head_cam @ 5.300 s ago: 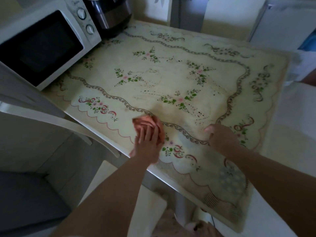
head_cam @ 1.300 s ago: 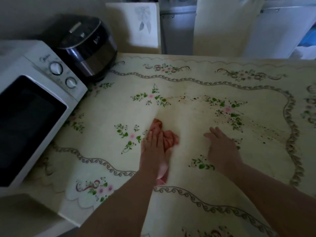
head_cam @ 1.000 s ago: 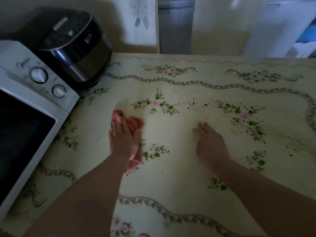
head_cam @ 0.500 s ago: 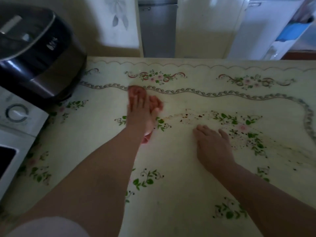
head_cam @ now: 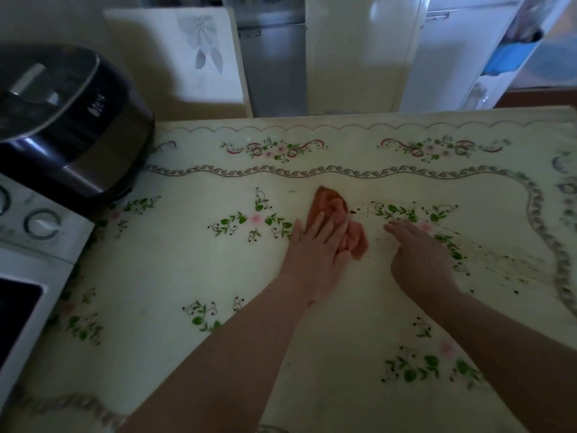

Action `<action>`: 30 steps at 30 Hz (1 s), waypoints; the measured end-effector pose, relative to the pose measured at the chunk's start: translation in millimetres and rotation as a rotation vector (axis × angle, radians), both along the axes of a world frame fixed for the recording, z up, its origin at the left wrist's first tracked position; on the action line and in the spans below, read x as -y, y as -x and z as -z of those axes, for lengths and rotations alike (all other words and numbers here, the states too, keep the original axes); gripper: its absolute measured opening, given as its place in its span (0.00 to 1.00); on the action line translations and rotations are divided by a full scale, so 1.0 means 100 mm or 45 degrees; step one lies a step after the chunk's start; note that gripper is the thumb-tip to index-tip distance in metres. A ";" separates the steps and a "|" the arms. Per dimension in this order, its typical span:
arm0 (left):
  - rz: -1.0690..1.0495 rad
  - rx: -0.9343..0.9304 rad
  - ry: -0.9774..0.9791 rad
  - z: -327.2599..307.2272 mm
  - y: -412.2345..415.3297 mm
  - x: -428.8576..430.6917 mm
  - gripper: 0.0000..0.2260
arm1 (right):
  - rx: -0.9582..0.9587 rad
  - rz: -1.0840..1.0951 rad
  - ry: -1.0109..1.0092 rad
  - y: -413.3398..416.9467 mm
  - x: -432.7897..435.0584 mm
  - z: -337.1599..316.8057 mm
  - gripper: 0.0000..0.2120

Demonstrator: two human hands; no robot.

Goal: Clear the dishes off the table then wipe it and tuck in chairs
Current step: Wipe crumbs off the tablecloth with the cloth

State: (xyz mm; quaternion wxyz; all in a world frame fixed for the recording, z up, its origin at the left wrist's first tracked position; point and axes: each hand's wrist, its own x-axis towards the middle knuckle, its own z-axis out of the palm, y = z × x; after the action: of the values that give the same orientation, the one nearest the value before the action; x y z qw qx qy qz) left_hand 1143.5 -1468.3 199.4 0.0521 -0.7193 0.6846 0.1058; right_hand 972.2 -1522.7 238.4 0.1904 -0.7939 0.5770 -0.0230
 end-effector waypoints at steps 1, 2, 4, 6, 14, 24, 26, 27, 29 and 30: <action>0.006 0.017 -0.001 0.00 -0.04 -0.05 0.27 | -0.003 0.011 -0.016 -0.02 0.01 0.00 0.29; -0.007 0.031 -0.002 -0.01 -0.10 -0.11 0.27 | -0.015 0.003 -0.023 -0.04 0.03 0.00 0.29; -0.073 0.040 0.009 -0.04 -0.25 -0.16 0.27 | -0.078 -0.028 -0.031 -0.07 0.10 -0.01 0.28; -0.177 0.063 0.015 -0.05 -0.40 -0.14 0.27 | -0.149 -0.039 -0.050 -0.10 0.19 -0.03 0.28; -0.932 0.170 -0.090 -0.09 -1.51 0.31 0.28 | -0.334 -0.049 -0.067 -0.25 0.52 0.05 0.24; -0.633 0.107 0.166 0.20 -1.76 1.54 0.29 | -0.487 -0.215 0.043 -0.17 0.63 0.18 0.26; -0.336 0.084 0.207 0.22 -1.51 1.73 0.30 | -0.470 -0.209 0.030 -0.15 0.63 0.19 0.26; -0.245 0.020 0.215 0.19 -1.31 1.78 0.29 | -0.462 -0.210 0.025 -0.14 0.64 0.19 0.26; -0.131 -0.071 0.213 0.12 -0.91 1.81 0.27 | -0.423 -0.222 0.000 -0.11 0.68 0.15 0.26; -0.095 -0.086 0.205 0.12 -0.78 1.79 0.27 | -0.395 -0.230 -0.016 -0.10 0.71 0.13 0.25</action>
State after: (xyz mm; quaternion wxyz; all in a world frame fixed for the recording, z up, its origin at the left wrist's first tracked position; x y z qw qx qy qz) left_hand 1221.1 -1646.9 187.0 -0.0330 -0.7421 0.6651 0.0763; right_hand 982.1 -1593.9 225.9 0.1054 -0.8353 0.5259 0.1203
